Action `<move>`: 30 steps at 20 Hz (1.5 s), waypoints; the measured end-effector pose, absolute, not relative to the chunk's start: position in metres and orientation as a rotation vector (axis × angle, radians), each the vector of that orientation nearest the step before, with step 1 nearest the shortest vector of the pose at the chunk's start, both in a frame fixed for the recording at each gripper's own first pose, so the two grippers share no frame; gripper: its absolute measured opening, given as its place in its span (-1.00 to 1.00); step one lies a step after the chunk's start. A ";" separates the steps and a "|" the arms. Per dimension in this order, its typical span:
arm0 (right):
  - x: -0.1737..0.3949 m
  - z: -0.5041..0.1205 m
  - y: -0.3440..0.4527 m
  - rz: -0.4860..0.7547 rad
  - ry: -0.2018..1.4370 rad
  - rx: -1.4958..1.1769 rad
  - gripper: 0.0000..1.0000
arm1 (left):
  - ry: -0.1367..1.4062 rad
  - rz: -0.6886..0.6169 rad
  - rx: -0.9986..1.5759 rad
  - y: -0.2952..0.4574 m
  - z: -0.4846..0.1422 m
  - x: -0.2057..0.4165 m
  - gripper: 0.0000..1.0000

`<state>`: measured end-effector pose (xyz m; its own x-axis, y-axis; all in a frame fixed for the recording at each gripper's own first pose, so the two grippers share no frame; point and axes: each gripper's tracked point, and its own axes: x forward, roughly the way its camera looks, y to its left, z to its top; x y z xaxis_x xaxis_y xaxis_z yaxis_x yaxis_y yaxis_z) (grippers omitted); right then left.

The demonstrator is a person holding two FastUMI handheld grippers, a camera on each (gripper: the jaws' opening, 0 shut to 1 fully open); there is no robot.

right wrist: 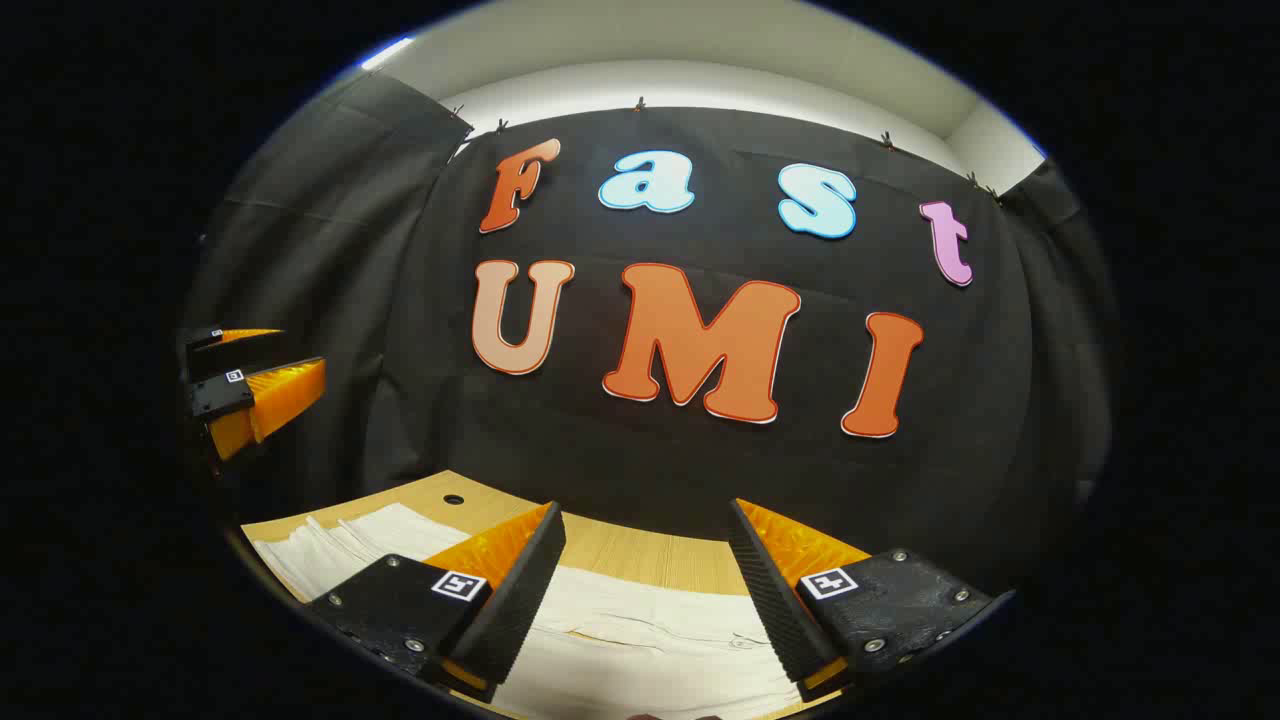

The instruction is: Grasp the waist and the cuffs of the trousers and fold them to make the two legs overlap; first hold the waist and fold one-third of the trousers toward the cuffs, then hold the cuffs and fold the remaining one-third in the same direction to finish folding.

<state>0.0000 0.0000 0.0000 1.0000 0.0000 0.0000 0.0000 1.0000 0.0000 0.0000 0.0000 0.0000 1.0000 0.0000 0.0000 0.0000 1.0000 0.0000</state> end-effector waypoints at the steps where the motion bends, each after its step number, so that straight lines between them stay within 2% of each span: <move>1: 0.000 0.001 0.003 0.007 0.001 -0.001 0.96 | -0.002 0.005 0.005 0.002 0.001 -0.002 0.99; 12: 0.010 0.009 0.043 0.063 0.001 -0.020 0.96 | -0.016 -0.001 0.031 0.007 -0.002 -0.007 0.99; 15: 0.016 0.017 0.049 0.046 -0.015 -0.022 0.96 | -0.011 -0.003 0.036 0.019 -0.006 0.000 0.99; 23: 0.026 -0.023 0.038 -0.071 0.112 -0.040 0.96 | 0.149 -0.024 0.052 0.063 -0.077 0.023 0.99; 30: 0.021 -0.072 0.002 -0.150 0.297 0.027 0.96 | 0.392 -0.061 0.008 0.073 -0.156 0.028 0.99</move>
<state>0.0211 0.0015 -0.0724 0.9451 -0.1429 -0.2938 0.1508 0.9886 0.0044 0.0280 0.0729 -0.1559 0.9222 -0.0575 -0.3823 0.0608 0.9981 -0.0035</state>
